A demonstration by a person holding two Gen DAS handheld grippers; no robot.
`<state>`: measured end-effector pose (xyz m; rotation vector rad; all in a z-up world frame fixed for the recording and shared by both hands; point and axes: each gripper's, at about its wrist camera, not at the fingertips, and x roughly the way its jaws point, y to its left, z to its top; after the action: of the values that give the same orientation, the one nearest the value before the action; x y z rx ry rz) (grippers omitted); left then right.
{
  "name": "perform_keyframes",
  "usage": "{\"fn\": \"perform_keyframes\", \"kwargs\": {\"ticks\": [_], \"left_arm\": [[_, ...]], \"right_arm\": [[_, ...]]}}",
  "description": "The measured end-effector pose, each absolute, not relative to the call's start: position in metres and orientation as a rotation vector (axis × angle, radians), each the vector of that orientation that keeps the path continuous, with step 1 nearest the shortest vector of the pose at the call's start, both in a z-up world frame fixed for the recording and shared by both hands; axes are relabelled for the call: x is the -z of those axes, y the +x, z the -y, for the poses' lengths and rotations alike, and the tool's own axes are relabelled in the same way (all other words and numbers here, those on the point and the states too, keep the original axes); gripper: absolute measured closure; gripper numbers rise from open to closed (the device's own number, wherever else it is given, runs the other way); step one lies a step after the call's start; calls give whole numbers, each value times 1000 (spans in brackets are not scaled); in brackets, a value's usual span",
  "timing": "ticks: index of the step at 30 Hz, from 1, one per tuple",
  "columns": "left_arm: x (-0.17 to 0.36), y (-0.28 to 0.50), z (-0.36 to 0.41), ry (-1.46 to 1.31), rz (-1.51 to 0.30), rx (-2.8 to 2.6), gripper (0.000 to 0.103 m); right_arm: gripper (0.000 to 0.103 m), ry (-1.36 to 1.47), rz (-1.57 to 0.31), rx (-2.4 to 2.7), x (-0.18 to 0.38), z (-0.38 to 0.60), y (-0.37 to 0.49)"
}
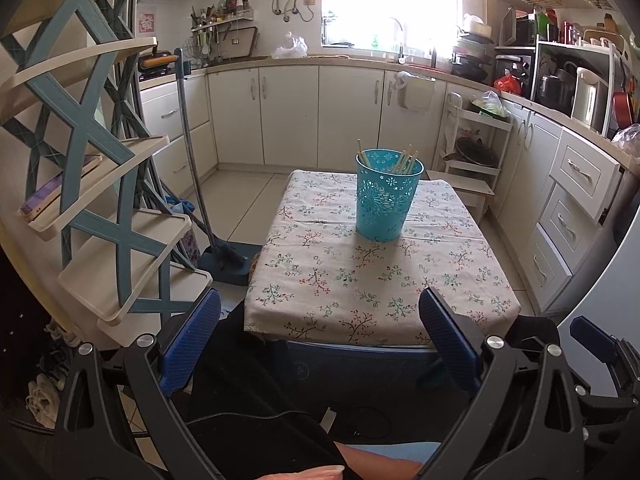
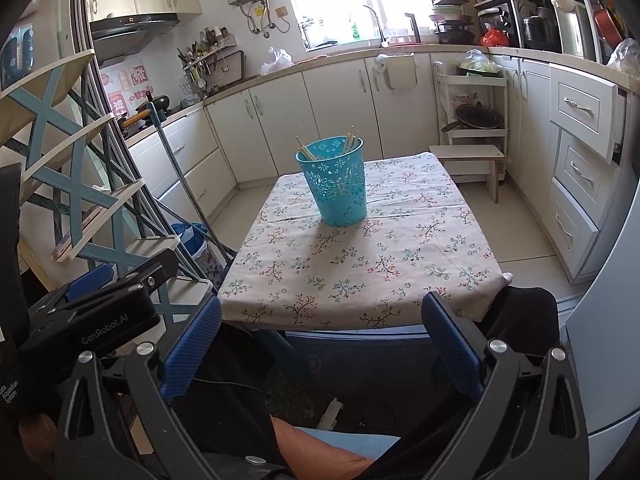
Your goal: Organize utensils
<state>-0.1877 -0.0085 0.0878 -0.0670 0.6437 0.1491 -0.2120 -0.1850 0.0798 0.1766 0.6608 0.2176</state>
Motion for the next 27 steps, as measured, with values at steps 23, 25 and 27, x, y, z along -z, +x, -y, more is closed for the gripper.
{"fn": "perform_keyframes", "kwargs": {"ticks": [23, 25, 27], "left_arm": [[-89, -190, 10, -54, -648, -144, 8], [-88, -189, 8, -52, -650, -143, 8], [-88, -188, 7, -52, -652, -142, 8]], "right_arm": [[7, 182, -692, -224, -75, 180, -207], [7, 182, -693, -224, -74, 178, -207], [7, 182, -695, -224, -74, 178, -207]]}}
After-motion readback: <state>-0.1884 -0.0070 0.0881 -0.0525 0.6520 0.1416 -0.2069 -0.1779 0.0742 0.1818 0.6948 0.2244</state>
